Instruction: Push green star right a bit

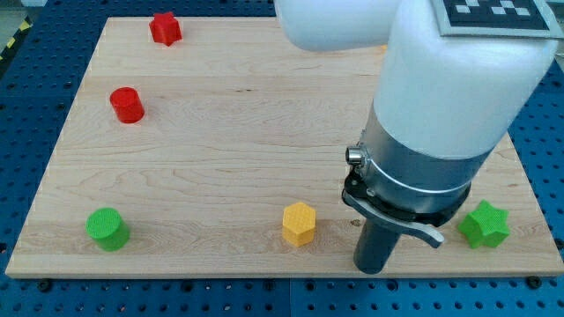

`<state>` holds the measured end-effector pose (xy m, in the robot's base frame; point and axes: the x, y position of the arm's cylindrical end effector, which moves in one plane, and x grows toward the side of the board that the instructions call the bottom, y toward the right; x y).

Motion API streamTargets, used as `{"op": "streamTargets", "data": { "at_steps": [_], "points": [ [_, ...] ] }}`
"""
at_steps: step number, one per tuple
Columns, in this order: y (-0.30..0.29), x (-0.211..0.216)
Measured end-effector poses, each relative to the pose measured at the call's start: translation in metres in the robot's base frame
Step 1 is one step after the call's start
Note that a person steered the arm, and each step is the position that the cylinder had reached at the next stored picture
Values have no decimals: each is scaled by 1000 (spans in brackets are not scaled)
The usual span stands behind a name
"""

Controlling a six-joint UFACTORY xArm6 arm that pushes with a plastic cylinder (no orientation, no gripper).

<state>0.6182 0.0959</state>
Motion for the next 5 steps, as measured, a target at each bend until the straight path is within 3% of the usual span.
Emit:
{"op": "streamTargets", "data": {
  "at_steps": [2, 5],
  "points": [
    [88, 0],
    [114, -28]
  ]
}}
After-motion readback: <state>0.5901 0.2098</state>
